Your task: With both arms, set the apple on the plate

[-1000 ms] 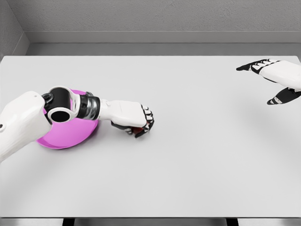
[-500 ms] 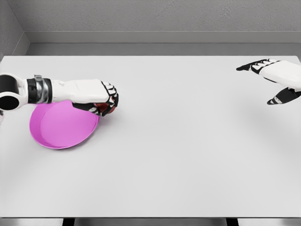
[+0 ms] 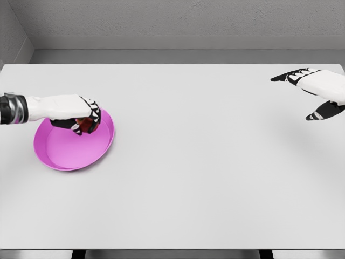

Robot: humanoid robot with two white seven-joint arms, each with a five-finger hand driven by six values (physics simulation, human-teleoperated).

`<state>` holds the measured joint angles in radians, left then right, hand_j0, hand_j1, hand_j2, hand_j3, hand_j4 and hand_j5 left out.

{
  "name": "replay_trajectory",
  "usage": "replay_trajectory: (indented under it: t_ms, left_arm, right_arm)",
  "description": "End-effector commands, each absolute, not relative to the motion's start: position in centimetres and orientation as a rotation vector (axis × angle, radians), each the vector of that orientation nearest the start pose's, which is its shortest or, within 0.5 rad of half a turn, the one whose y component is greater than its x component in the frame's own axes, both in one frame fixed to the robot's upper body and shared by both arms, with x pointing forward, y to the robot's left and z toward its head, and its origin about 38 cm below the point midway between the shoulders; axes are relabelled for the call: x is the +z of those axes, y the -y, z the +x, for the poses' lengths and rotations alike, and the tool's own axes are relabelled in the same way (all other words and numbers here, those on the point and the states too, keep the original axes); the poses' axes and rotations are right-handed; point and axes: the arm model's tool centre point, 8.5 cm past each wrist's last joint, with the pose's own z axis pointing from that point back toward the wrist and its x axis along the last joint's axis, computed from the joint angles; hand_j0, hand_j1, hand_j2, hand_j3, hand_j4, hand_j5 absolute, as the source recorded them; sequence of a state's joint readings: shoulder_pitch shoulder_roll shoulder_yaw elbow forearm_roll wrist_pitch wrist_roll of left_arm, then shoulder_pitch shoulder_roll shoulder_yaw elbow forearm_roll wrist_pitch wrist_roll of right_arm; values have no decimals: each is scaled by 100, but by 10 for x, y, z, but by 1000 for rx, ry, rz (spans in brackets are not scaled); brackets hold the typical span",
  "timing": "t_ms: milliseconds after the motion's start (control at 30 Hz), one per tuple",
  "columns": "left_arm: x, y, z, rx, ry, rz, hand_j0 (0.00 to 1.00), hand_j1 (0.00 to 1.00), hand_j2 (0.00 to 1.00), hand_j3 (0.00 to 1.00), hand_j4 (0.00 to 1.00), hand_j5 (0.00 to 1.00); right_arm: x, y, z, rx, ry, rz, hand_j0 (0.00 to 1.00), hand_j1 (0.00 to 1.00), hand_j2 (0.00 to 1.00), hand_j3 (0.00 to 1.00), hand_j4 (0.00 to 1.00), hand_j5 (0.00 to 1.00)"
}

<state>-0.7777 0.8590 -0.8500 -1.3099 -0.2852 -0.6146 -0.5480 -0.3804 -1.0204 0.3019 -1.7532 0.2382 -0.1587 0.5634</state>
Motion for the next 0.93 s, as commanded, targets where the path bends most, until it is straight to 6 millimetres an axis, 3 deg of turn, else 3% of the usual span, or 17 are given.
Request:
replay_trajectory:
  t_ms: [0, 33, 100, 300, 467, 600, 900]
  left_arm:
    - [193, -321, 446, -2110, 1252, 277, 76, 76, 76, 76, 76, 76]
    - [193, -320, 447, -2111, 1252, 276, 94, 94, 94, 94, 94, 94]
    - [193, -320, 446, -2112, 1250, 276, 99, 99, 99, 99, 99, 99]
    - [197, -327, 446, -2094, 1254, 279, 100, 100, 100, 100, 100, 100]
    - [202, -346, 446, -1946, 1320, 239, 100, 100, 100, 100, 100, 100]
    - [213, -377, 446, -1872, 1315, 301, 100, 100, 100, 100, 100, 100]
    - [210, -377, 445, -1869, 1312, 298, 100, 100, 100, 100, 100, 100]
  right_arm:
    - [274, 364, 395, 1715, 1286, -591, 100, 100, 100, 100, 100, 100]
    - [274, 364, 395, 1715, 1286, -591, 100, 100, 100, 100, 100, 100]
    - [274, 364, 395, 1715, 1286, -591, 100, 100, 100, 100, 100, 100]
    - [274, 364, 395, 1715, 1286, -591, 100, 100, 100, 100, 100, 100]
    - [274, 364, 395, 1715, 1286, -591, 100, 100, 100, 100, 100, 100]
    - [274, 364, 395, 1715, 1286, -591, 100, 100, 100, 100, 100, 100]
    - [274, 364, 395, 1715, 1286, -591, 100, 100, 100, 100, 100, 100]
